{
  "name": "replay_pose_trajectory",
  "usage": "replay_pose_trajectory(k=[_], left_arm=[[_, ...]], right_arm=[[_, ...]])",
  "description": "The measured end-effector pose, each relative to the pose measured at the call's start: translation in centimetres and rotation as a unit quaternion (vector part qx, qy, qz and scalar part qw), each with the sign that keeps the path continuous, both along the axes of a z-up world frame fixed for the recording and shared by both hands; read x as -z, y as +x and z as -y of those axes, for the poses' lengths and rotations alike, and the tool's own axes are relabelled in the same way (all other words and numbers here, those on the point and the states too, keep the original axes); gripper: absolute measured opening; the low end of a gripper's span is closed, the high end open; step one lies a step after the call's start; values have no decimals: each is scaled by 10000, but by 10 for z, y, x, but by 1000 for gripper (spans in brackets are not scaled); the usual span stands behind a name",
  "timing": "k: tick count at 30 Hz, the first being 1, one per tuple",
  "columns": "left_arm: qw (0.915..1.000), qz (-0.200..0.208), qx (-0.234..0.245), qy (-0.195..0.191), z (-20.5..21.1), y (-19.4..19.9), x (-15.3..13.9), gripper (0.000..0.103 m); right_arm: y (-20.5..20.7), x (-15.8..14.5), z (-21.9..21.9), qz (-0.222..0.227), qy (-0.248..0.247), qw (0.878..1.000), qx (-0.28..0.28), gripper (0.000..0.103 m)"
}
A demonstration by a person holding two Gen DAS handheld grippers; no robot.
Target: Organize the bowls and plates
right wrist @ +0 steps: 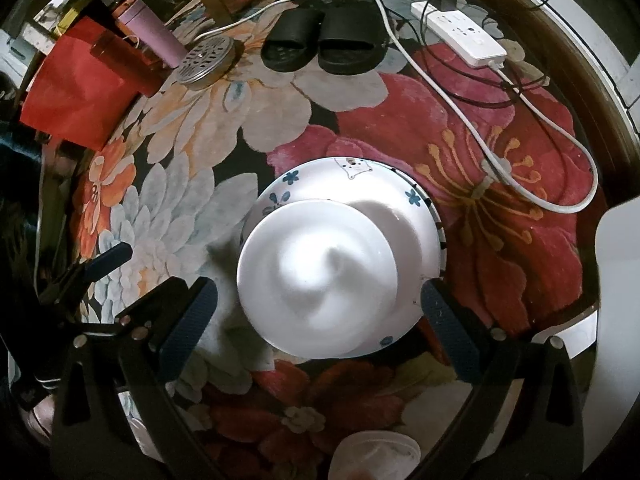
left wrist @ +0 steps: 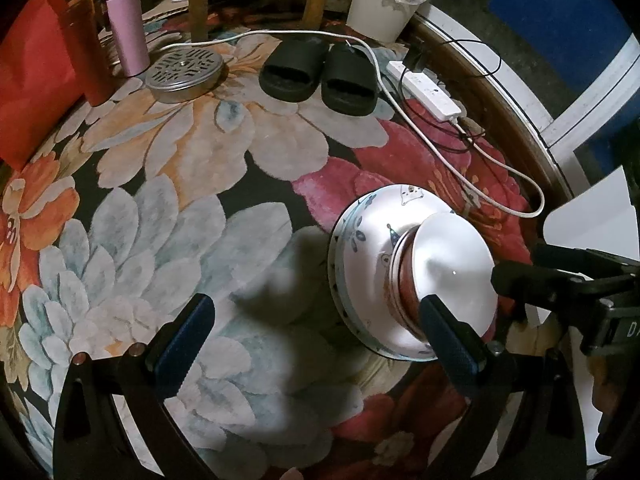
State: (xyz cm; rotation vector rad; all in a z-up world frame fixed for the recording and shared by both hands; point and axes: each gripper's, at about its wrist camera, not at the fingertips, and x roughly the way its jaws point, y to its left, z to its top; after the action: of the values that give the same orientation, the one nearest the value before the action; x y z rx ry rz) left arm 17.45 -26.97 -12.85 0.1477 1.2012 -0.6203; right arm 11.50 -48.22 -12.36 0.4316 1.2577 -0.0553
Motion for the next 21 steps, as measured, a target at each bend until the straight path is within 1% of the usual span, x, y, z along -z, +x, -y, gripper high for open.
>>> replay_pose_trajectory(k=[14,21], left_arm=[[10000,-30,-42,-21,-20,-1,1,102],[10000,40,-68,-9,-27,-3,-2,102]], right_arm=[[0,-2,-17,55,-48,9998,-200,102],[1,-2,-24,54,-77,9997,-244,102]])
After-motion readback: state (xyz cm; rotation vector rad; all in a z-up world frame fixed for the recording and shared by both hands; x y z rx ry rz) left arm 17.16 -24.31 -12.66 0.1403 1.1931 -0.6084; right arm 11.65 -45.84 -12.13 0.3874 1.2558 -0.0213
